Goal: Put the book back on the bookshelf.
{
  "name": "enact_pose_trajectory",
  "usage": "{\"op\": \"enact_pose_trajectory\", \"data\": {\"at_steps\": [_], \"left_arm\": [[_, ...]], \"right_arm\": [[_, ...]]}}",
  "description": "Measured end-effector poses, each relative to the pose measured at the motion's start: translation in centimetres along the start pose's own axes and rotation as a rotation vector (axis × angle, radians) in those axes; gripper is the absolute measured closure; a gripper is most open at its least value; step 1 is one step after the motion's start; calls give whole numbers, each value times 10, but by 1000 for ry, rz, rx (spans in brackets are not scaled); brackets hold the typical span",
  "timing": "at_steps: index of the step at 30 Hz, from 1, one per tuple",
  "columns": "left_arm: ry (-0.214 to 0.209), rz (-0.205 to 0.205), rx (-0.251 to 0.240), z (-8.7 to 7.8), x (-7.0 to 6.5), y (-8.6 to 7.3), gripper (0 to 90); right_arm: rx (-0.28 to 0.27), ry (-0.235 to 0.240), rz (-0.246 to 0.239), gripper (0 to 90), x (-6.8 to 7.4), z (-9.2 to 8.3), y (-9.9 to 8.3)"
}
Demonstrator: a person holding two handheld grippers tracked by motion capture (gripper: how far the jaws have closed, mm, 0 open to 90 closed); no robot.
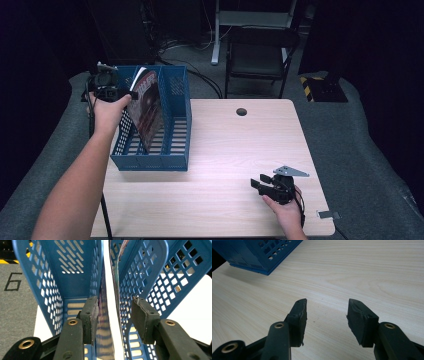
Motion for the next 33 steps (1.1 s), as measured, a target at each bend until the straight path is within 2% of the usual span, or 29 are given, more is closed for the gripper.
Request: {"op": "enact_pose_trajectory", "data": {"at_steps": [7, 17, 23, 25, 30, 33], "left_arm": [[-43, 10, -9, -18, 0, 1, 561], [-87, 81, 3, -38, -7, 0, 559], [-100, 98, -5, -47, -3, -3, 559], [-110, 100, -25, -50, -4, -5, 557], [-145, 124, -34, -60, -7, -9, 552], [-156, 147, -50, -66, -9, -13, 536]], "right_arm": [[-2, -8, 8, 497, -1, 0, -1], [5, -15, 15, 496, -4, 0, -2], [5, -16, 12, 495, -4, 0, -2], [4, -12, 18, 495, -3, 0, -2], [6, -13, 16, 494, -3, 0, -1], [3, -15, 10, 494, -4, -1, -1]]}}
Point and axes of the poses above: each handheld gripper's, and its own axes: z roughly forward along the jaws, y roughly out of its top, x roughly to its left, the point moved 2 cm from there along z, roughly forward along the jaws, and after that the axes turned 6 degrees about y, right-handed, at the moved point
